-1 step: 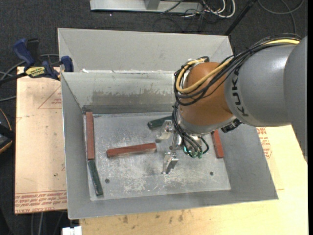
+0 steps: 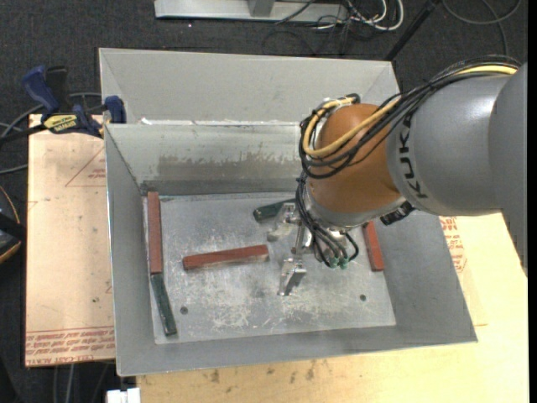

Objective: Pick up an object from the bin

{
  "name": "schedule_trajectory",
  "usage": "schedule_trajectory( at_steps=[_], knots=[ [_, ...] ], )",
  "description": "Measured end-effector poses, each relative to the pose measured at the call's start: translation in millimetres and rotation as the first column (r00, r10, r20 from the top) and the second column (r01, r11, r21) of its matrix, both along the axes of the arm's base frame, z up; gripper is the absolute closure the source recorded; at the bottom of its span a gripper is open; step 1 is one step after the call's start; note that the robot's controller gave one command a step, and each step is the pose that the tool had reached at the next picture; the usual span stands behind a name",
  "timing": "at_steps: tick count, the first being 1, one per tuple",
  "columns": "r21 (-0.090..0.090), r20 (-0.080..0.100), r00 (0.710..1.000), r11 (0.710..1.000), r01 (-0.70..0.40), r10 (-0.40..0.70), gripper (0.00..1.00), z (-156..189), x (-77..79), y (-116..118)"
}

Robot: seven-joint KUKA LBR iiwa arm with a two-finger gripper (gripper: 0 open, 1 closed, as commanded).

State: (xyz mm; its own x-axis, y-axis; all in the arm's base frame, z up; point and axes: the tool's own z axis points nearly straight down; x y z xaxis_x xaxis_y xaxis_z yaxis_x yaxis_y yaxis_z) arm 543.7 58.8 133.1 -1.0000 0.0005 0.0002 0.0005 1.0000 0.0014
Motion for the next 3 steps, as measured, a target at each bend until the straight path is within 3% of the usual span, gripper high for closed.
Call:
schedule_trajectory(
  at_steps=[1, 3],
  knots=[
    [0.001, 0.008, 0.999, 0.999, 0.035, -0.035, 0.00, -55.1, 23.7, 63.3],
    [0.000, 0.003, 0.999, 0.999, 0.042, -0.042, 0.00, -34.2, 25.1, 67.2]
  ],
)
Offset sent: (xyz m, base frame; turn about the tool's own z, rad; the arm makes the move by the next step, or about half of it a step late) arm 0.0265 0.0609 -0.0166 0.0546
